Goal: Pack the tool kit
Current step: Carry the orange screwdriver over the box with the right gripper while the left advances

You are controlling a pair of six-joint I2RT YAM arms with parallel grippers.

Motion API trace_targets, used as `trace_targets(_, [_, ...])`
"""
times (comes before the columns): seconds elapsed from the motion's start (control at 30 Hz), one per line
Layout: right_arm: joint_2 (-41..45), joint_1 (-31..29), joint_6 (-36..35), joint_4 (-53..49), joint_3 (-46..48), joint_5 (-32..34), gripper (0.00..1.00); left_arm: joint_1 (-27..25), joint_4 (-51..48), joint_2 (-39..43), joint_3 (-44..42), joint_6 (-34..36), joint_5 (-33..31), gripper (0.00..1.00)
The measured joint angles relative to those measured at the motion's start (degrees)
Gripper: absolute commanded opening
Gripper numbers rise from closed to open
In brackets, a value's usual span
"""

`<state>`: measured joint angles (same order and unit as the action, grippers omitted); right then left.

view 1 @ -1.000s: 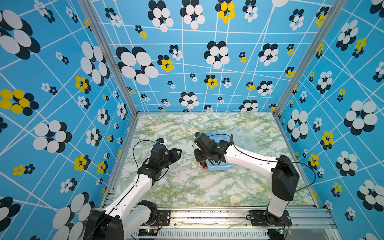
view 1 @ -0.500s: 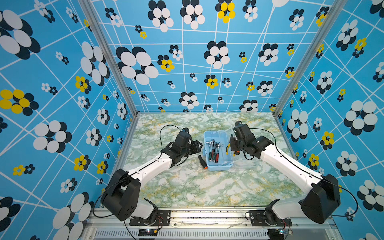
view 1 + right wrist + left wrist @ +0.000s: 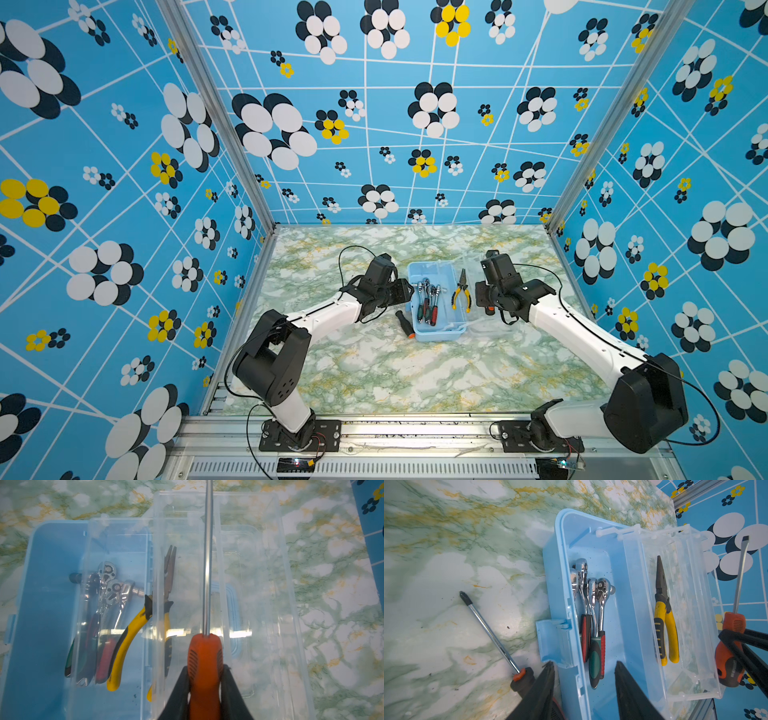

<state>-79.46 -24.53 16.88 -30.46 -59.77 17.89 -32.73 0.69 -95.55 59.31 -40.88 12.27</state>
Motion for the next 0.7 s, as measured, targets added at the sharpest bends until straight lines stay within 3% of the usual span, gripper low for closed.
trace_targets(0.13, [-1.4, 0.3, 0.0, 0.7, 0.3, -0.2, 0.0, 0.0, 0.0, -0.5, 0.1, 0.0, 0.0, 0.49])
trace_targets(0.23, [-1.5, 0.3, 0.0, 1.0, 0.3, -0.6, 0.17, 0.0, -0.1, -0.5, 0.1, 0.0, 0.0, 0.49])
trace_targets(0.37, [-1.8, 0.3, 0.1, 1.1, 0.3, -0.8, 0.31, 0.0, -0.1, -0.5, 0.1, 0.1, 0.0, 0.49])
trace_targets(0.5, [-2.3, 0.3, 0.2, 0.9, 0.3, -1.7, 0.39, 0.0, -0.2, -0.5, 0.1, 0.2, 0.0, 0.48])
trace_targets(0.7, [-2.2, 0.3, 0.3, -1.4, -1.1, -2.3, 0.39, 0.0, -0.4, -0.4, 0.0, 0.4, -0.1, 0.48])
